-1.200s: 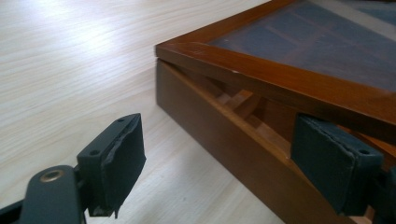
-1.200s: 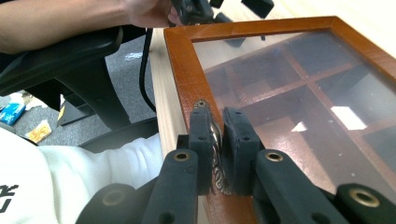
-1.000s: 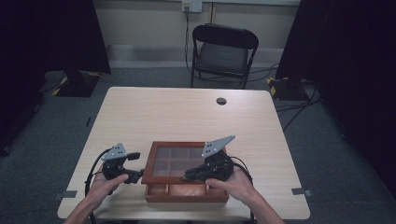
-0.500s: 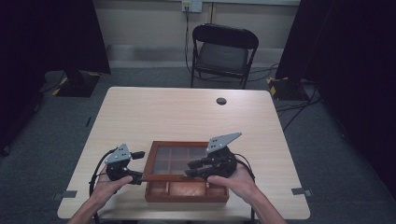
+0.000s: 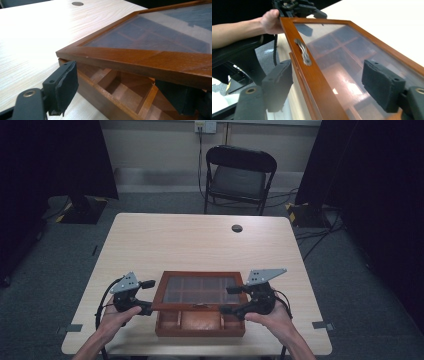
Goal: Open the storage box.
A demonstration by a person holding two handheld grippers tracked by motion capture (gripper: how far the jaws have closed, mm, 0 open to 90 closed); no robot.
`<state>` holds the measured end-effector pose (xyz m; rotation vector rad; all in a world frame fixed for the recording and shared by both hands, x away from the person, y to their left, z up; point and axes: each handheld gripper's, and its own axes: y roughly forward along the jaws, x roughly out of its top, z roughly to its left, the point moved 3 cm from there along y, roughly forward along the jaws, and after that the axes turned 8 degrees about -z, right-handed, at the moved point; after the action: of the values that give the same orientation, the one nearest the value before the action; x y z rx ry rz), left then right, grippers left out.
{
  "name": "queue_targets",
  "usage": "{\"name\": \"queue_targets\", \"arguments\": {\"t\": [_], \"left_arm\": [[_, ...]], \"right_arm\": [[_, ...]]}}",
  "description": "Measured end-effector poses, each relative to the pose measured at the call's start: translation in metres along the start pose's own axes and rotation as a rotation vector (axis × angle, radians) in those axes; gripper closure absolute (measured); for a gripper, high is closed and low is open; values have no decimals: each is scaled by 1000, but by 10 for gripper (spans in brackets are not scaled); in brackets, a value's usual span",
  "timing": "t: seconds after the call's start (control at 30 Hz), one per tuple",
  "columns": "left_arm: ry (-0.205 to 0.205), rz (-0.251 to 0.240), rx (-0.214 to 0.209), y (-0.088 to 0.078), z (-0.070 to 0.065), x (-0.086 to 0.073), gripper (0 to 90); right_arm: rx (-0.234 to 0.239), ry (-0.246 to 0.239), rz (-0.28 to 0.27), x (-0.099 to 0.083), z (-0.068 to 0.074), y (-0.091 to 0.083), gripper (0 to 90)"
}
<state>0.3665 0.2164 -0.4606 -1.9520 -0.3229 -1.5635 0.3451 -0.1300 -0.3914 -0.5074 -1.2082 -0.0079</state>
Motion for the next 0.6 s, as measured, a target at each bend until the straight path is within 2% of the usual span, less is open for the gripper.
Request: {"name": "queue_targets", "arguments": {"t": [0.13, 0.17, 0.2, 0.23, 0.33, 0.47, 0.53, 0.6], "left_arm": [[-7, 0, -11, 2, -3, 2, 172], [10, -1, -9, 2, -2, 4, 171], [-5, -9, -11, 2, -3, 4, 170], [1, -6, -10, 2, -2, 5, 169], [-1, -18, -7, 2, -2, 9, 163], [18, -16, -4, 3, -1, 11, 153], [9, -22, -10, 3, 1, 14, 153], [9, -33, -5, 4, 1, 17, 154]], "right_arm": [[-18, 12, -8, -8, -4, -4, 210], [-28, 11, -4, -10, -4, -5, 215], [-25, 15, -5, -11, -5, -6, 220], [-18, 15, -10, -12, -4, -7, 219], [-36, 5, -6, -14, -5, -10, 207], [-61, 3, -27, -14, -10, -13, 202], [-82, -6, -27, -13, -12, -13, 201], [-81, 2, -40, -10, -13, -13, 199]]}}
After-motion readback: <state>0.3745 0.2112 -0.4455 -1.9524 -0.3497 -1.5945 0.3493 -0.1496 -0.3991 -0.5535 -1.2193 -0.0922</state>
